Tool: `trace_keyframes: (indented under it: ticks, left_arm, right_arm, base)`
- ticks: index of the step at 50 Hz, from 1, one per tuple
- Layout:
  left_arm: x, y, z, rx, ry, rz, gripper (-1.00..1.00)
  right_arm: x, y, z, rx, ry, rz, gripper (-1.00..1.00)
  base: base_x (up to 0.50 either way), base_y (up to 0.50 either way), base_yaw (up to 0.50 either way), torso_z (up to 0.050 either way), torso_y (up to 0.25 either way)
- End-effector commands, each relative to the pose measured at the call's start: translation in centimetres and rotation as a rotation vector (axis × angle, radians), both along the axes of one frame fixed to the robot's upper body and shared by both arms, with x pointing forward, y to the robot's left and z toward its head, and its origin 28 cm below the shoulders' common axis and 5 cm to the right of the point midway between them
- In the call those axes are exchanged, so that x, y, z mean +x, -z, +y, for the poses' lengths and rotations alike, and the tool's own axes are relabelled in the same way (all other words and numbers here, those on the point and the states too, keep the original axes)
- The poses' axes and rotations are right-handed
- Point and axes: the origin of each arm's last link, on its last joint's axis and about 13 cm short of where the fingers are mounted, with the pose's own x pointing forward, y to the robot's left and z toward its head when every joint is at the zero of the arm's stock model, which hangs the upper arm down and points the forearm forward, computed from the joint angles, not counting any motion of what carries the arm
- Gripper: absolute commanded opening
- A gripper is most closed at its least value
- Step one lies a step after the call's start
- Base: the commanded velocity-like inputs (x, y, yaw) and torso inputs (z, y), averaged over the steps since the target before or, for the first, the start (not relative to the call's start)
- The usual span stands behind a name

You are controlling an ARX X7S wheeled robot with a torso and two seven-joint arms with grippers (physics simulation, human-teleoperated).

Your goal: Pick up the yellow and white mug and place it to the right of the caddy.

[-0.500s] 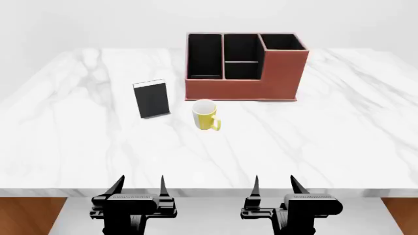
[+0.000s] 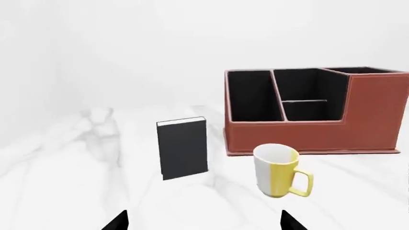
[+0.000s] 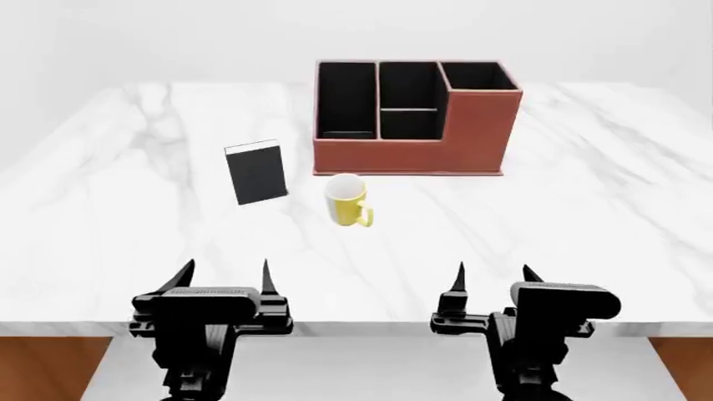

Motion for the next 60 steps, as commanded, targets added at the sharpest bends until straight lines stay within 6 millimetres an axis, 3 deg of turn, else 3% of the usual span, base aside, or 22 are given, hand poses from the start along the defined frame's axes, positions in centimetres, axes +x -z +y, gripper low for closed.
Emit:
trace_keyframes:
  ticks: [1,16,38,60]
  left_arm:
    - [-0.16,-2.91,-0.27,0.037,-0.001,-0.04,1.0]
    - [-0.01,-2.7,-0.37,0.051,-0.001,-0.035,1.0]
    - [-0.15,-2.66,-0.33,0.069,0.0,-0.04,1.0]
    - [-0.44,-2.99,-0.27,0.064,-0.013,-0.044,1.0]
  right_arm:
    - [0.04,-2.95,-0.47,-0.044,0.011,-0.038,1.0]
    - [-0.15,-2.72,-0.29,-0.055,0.002,-0.041,1.0]
    - [-0.17,-2.64,-0.31,-0.048,0.003,-0.045,1.0]
    - [-0.25,-2.5,-0.3,-0.044,0.002,-0.042,1.0]
  base:
    - [0.14,-0.5,0.0,0.0,0.0]
    - [0.35,-0.36,0.0,0.0,0.0]
    - [0.5,-0.01,0.0,0.0,0.0]
    - [0.49,-0.2,0.0,0.0,0.001]
